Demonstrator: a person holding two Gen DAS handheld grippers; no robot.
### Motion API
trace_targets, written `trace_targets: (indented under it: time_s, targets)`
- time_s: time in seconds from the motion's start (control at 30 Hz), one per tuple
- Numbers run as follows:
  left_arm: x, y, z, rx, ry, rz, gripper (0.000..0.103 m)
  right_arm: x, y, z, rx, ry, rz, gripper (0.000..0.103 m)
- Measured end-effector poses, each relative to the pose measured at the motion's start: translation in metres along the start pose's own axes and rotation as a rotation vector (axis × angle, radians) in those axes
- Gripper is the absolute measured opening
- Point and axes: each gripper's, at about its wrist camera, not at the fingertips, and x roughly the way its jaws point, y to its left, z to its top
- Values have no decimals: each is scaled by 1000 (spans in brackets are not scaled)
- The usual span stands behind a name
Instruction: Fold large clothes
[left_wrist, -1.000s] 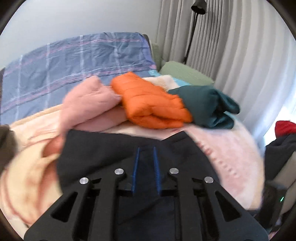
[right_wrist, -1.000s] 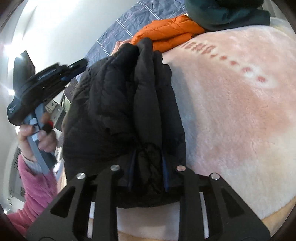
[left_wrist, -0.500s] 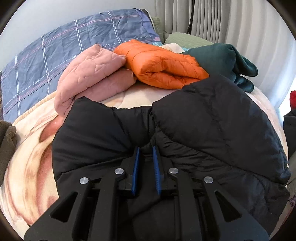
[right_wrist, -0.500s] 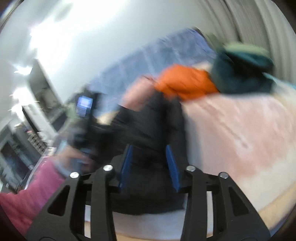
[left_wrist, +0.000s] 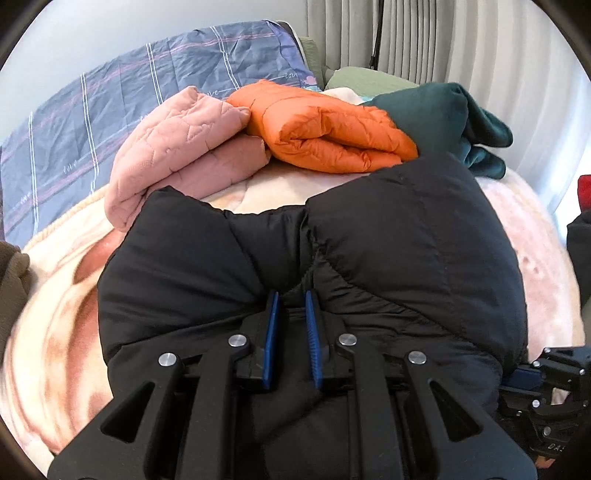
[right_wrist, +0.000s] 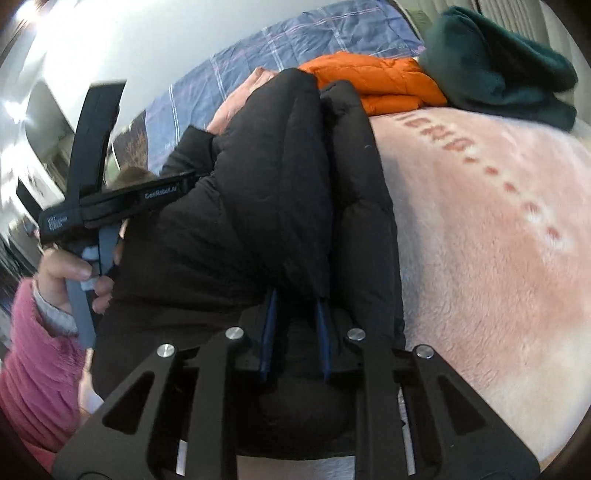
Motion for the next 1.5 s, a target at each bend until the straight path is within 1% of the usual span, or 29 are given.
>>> trace_targets:
  time_s: [0.1,0.13,0.17,0.2,0.27,0.37,0.43,0.5,0.53,0.6,0.63,0.67,0.7,0.73,0.77,0.8,0.83,0.87,0.97,1.1,1.33,1.4,1.5]
  targets:
    - [0,-1,-1,7,-3,10,17,5,-3,0,5,14,5,19]
    - [1,-1,-2,9,-3,12,17,9,-1,3,-11,15,-7,19]
    - [1,-2,-2,13,-3,16,17,10,-1,-3,-32,13,-21,19]
    - [2,-2,-2,15,-2,19,17,13,2,-1,-51,11,-37,19]
    - [4,-2,-2,16,-1,20,17,11,8,-6,-63,10,-54,19]
    - [3,-1,0,15,7,16,17,12,6,-5,-53,15,-43,19]
    - [-2,-2,9,7,21,4,17,13,6,-4,-53,15,-41,19]
    - [-12,-2,24,-19,16,-74,16,14,8,-4,-64,13,-50,19]
    - [-21,-5,35,-16,-2,-136,16,14,9,-4,-71,12,-58,19]
    - [-32,-17,51,30,-33,-206,17,15,12,-4,-79,13,-67,19]
    - [-35,-26,59,67,-41,-236,20,16,13,-3,-80,15,-70,19]
    - [-33,-39,66,122,-37,-246,28,16,14,-3,-80,17,-71,19]
    - [-27,-48,69,159,-24,-229,35,18,16,-2,-78,19,-73,19]
    - [-15,-57,70,191,-2,-194,44,18,16,-1,-75,22,-77,19]
    - [8,-64,66,226,40,-132,46,17,18,-1,-71,21,-86,19]
    - [30,-66,60,238,80,-79,47,17,19,-1,-71,18,-96,19]
    - [44,-65,55,230,103,-43,47,17,23,-1,-78,10,-118,19]
    - [55,-60,53,203,116,-24,47,17,26,-2,-87,4,-140,19]
    - [59,-56,51,185,129,-41,47,20,34,-4,-116,-2,-177,19]
    - [62,-51,49,159,135,-66,47,21,38,-6,-114,-5,-172,19]
    - [65,-49,47,152,122,-72,47,14,32,-9,-122,-10,-174,19]
    - [63,-49,47,154,117,-69,47,11,35,-9,-137,-11,-177,21]
    - [61,-49,48,158,119,-62,46,-4,47,3,-167,19,-214,24]
